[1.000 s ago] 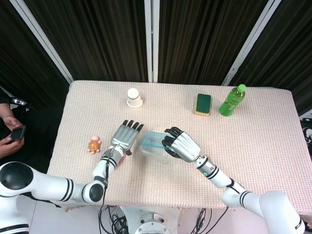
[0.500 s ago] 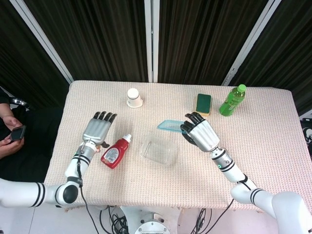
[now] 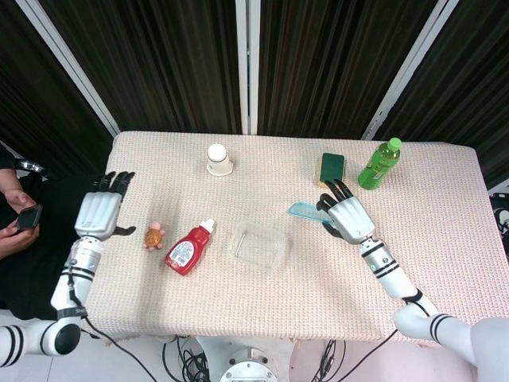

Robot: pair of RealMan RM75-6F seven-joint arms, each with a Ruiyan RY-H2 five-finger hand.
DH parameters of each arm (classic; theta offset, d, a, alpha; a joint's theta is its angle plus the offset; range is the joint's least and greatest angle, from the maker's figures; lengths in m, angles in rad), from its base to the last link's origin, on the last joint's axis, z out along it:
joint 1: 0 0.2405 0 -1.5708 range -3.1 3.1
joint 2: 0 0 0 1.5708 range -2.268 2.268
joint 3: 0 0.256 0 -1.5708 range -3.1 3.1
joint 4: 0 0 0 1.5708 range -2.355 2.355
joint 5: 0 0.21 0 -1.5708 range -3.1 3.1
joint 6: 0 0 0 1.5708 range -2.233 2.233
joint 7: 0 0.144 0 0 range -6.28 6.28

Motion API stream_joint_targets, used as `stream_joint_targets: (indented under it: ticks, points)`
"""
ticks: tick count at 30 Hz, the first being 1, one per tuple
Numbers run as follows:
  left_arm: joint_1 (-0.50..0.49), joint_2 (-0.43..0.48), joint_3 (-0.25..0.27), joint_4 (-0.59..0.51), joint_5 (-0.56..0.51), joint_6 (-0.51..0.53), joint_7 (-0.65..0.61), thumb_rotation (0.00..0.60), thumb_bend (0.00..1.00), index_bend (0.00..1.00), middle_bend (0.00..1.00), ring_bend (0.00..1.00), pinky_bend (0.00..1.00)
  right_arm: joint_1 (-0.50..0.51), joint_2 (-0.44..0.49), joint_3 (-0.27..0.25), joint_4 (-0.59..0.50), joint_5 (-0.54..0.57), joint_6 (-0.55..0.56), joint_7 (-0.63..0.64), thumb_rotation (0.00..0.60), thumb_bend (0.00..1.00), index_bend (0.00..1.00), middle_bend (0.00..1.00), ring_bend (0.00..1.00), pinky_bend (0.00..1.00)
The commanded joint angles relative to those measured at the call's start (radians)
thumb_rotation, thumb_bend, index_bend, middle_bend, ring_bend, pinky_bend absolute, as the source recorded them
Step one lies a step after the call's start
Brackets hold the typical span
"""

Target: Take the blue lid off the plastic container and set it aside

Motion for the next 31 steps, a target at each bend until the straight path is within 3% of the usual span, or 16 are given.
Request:
stream_joint_targets:
  ticks: [1, 5, 7, 10, 13, 16, 20, 25, 31]
  points:
    - [0.073, 0.013, 0.005, 0.051, 0.068, 0.043, -0.079, 0.6, 0.0, 0.0, 0.05, 0.0, 0.05, -0.036, 0.258, -0.027, -0.372, 0.172, -0.222, -0.081, 0.6, 0.16, 0.0, 0.02, 0.0, 0.0]
    - [0.124, 0.028, 0.013, 0.088, 0.135, 0.028, -0.161, 0.6, 0.0, 0.0, 0.05, 0.0, 0.05, -0.037, 0.409, -0.054, -0.55, 0.237, -0.339, -0.038, 0.6, 0.15, 0.0, 0.0, 0.0, 0.0]
    - [0.146, 0.055, 0.035, 0.106, 0.19, 0.008, -0.197, 0.6, 0.0, 0.0, 0.05, 0.0, 0.05, -0.055, 0.457, -0.06, -0.596, 0.222, -0.327, 0.002, 0.6, 0.15, 0.0, 0.0, 0.0, 0.0]
    - [0.193, 0.06, 0.037, 0.139, 0.233, 0.046, -0.221, 0.6, 0.0, 0.0, 0.05, 0.0, 0.05, -0.126, 0.486, -0.06, -0.621, 0.157, -0.189, 0.076, 0.6, 0.15, 0.0, 0.02, 0.0, 0.0]
    - [0.248, 0.053, 0.037, 0.174, 0.272, 0.097, -0.252, 0.6, 0.0, 0.01, 0.06, 0.0, 0.05, -0.213, 0.494, -0.053, -0.618, 0.111, -0.017, 0.135, 0.6, 0.15, 0.0, 0.11, 0.0, 0.07]
    - [0.303, 0.05, 0.039, 0.2, 0.307, 0.156, -0.261, 0.6, 0.0, 0.02, 0.07, 0.0, 0.05, -0.297, 0.501, -0.052, -0.612, 0.092, 0.131, 0.145, 0.6, 0.15, 0.0, 0.16, 0.0, 0.11]
    - [0.375, 0.067, 0.055, 0.196, 0.35, 0.231, -0.236, 0.6, 0.0, 0.02, 0.07, 0.0, 0.04, -0.393, 0.52, -0.062, -0.619, 0.063, 0.283, 0.123, 0.6, 0.15, 0.0, 0.16, 0.0, 0.11]
    - [0.47, 0.088, 0.079, 0.144, 0.396, 0.302, -0.24, 0.6, 0.0, 0.03, 0.07, 0.0, 0.03, -0.493, 0.565, -0.095, -0.648, 0.032, 0.395, 0.128, 0.6, 0.15, 0.0, 0.13, 0.0, 0.05]
    - [0.568, 0.077, 0.101, 0.119, 0.45, 0.366, -0.246, 0.6, 0.0, 0.03, 0.07, 0.0, 0.02, -0.552, 0.592, -0.126, -0.653, 0.006, 0.423, 0.151, 0.6, 0.16, 0.0, 0.1, 0.0, 0.01]
